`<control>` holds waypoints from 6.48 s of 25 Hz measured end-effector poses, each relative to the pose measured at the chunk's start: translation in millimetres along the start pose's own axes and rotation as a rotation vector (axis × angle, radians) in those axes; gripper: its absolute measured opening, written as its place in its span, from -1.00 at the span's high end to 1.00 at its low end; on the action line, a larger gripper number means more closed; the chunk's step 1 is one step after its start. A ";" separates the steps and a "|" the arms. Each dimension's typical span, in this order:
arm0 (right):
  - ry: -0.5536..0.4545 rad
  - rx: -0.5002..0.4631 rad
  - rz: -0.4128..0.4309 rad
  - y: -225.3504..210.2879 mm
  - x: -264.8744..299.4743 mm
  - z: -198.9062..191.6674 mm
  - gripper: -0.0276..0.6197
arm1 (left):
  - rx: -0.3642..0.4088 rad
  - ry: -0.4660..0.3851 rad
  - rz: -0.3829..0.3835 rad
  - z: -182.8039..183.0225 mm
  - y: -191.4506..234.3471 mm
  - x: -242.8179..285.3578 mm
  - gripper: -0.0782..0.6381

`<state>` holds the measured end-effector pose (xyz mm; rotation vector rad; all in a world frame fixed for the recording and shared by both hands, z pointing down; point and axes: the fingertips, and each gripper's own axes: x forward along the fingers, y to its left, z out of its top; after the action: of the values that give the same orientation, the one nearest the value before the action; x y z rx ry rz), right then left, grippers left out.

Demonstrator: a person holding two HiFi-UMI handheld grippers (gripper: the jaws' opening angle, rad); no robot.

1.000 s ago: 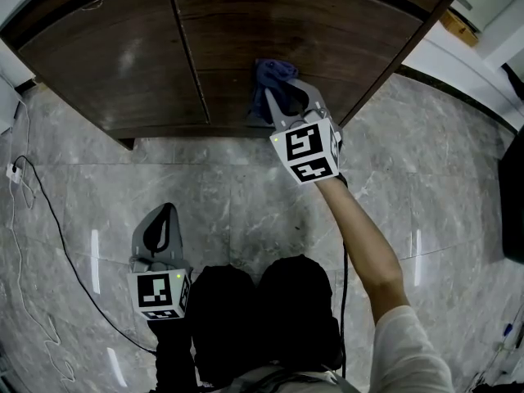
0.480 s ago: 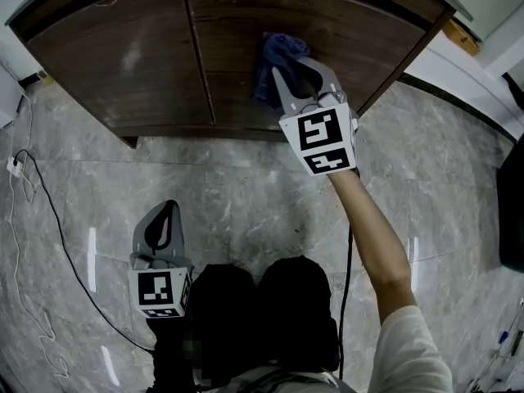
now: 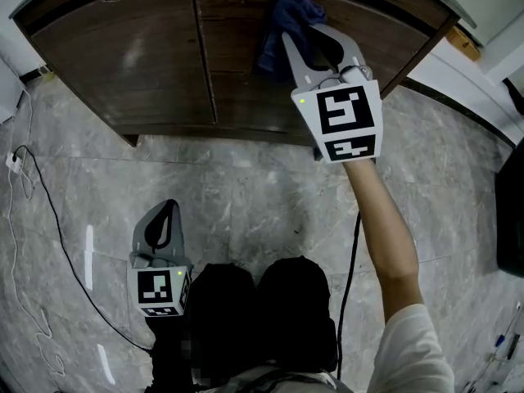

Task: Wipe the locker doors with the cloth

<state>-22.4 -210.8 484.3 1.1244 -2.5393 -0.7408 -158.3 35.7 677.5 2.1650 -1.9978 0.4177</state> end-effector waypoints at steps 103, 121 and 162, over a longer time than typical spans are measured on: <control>0.033 0.018 0.139 72.3 49.9 25.3 0.69 | -0.020 0.000 0.028 -7.7 23.3 -18.1 0.78; -0.018 -0.011 0.102 81.9 58.4 32.7 0.69 | -0.026 0.005 0.034 -12.2 25.5 -20.8 0.77; 0.451 0.212 0.349 279.0 80.3 -215.8 0.69 | -0.050 0.040 0.058 -31.6 47.0 -21.4 0.77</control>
<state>-153.0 -186.4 820.7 0.7612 -2.3576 -0.1136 -209.4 61.4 697.5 2.0574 -2.0318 0.4115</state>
